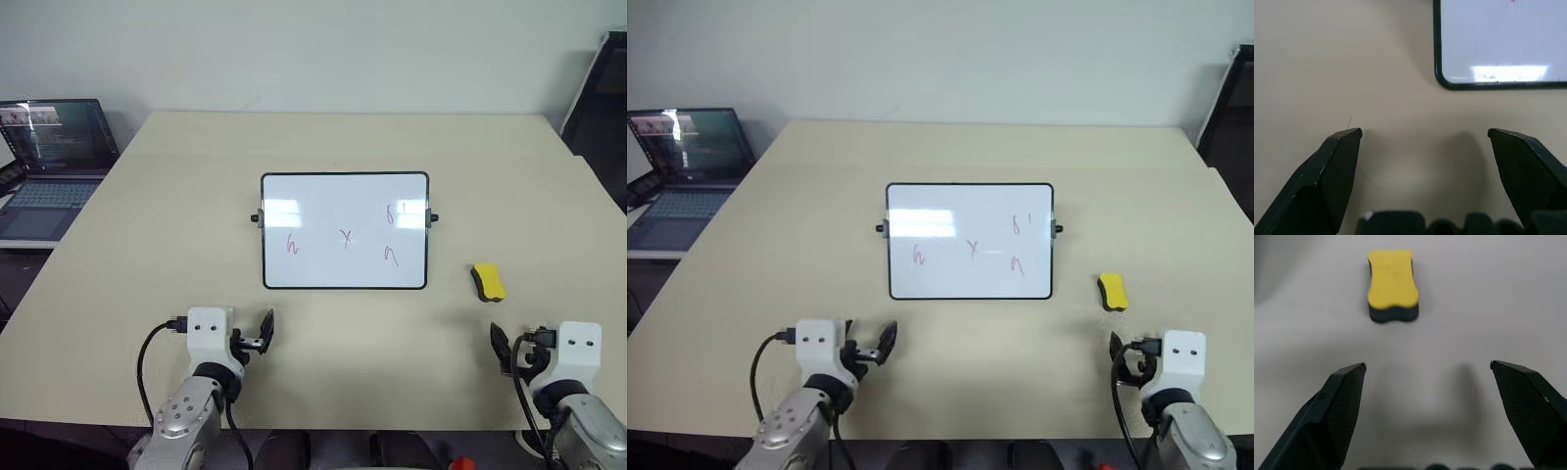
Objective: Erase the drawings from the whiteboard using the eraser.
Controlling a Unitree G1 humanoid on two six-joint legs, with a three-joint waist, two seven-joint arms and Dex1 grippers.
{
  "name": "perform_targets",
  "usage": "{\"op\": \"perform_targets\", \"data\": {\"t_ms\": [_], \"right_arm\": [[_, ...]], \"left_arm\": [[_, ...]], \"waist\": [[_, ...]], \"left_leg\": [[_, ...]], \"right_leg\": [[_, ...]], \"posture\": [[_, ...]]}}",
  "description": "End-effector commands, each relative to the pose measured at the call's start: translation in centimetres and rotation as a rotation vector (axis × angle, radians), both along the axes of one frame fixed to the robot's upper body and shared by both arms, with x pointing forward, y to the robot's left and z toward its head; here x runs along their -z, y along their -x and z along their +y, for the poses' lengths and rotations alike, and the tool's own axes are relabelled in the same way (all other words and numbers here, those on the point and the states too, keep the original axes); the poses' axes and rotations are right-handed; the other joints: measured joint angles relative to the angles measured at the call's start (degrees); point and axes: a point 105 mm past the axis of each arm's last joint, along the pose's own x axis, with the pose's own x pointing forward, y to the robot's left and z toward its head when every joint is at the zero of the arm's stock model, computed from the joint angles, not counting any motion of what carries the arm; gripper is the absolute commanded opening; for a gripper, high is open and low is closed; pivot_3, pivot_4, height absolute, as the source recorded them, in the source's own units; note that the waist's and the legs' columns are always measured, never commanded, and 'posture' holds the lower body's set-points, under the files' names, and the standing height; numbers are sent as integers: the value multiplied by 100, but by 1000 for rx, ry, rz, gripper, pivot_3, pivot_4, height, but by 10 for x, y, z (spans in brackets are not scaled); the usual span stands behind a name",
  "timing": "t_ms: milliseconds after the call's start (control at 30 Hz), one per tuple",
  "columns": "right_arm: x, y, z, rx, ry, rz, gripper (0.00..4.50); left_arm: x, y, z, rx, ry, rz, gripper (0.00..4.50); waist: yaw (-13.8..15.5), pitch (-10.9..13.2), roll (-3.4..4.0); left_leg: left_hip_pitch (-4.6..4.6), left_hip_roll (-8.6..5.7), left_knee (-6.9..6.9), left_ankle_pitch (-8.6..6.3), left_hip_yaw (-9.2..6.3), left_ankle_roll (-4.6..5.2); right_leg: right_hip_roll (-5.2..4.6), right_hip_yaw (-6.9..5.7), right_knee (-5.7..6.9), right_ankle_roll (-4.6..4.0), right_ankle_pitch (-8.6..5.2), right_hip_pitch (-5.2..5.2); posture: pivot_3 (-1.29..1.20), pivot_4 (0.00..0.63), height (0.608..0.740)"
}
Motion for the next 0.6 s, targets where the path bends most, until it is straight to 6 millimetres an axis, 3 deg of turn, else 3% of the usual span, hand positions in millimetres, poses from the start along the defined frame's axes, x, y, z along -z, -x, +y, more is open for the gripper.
{"op": "perform_targets", "data": {"t_ms": [33,333,500,600], "right_arm": [[-17,5,1,-5,17,-53,4477],[-12,10,4,21,10,-62,4477],[-11,3,9,26,-9,-86,4477],[-7,-5,12,24,-10,-91,4477]], "left_arm": [[-11,4,-2,22,3,-47,4500],[-10,-3,-3,64,-11,-56,4500],[-17,-17,-5,79,-13,-98,4500],[-13,-23,5,34,-20,-101,4500]], "waist": [[1,-1,1],[0,0,2],[1,-1,2],[-4,-1,3]], "left_leg": [[1,0,0,0,0,0],[3,0,0,0,-1,0],[3,0,0,0,-1,0],[4,0,0,0,-1,-1]], "right_leg": [[0,0,0,0,0,0],[1,-2,1,0,0,2],[1,-2,2,0,0,2],[1,-3,2,0,0,2]], "posture": [[0,150,740],[0,150,740],[0,150,740],[0,150,740]]}}
